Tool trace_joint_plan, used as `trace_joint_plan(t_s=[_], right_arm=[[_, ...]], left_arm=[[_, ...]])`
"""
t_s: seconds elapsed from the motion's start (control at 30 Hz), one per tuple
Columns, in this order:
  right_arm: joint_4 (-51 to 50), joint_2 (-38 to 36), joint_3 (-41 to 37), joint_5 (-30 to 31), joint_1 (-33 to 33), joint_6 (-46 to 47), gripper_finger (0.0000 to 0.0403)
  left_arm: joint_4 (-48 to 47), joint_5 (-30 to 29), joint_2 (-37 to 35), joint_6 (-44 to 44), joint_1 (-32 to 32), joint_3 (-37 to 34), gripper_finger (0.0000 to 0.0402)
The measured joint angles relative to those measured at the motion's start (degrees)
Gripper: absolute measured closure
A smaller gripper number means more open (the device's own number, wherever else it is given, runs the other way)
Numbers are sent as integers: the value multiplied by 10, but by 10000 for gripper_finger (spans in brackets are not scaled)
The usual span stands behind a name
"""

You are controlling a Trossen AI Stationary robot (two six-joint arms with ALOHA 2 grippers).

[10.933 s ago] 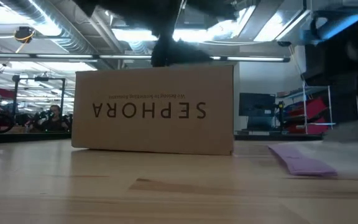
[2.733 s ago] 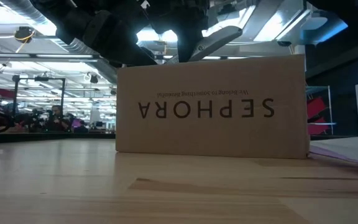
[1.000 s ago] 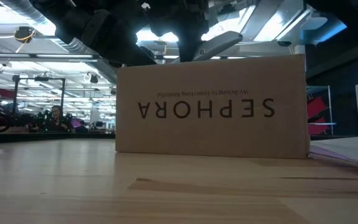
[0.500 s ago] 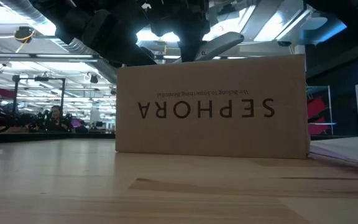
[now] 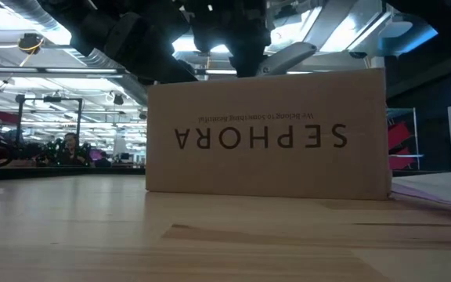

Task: Unpack boxes
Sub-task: Open the cardboard box using the cutter

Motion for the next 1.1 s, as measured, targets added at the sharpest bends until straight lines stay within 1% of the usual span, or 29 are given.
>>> trace_joint_plan(t_s=[0.4,0.83,1.1], right_arm=[[-34,-2,-1,0,0,1,346],[-34,-2,-1,0,2,10,346],[-33,-4,-1,13,11,15,346]], left_arm=[[0,-1,0,1,0,0,2],[0,-1,0,0,0,0,2],[-2,-1,0,0,0,0,2]])
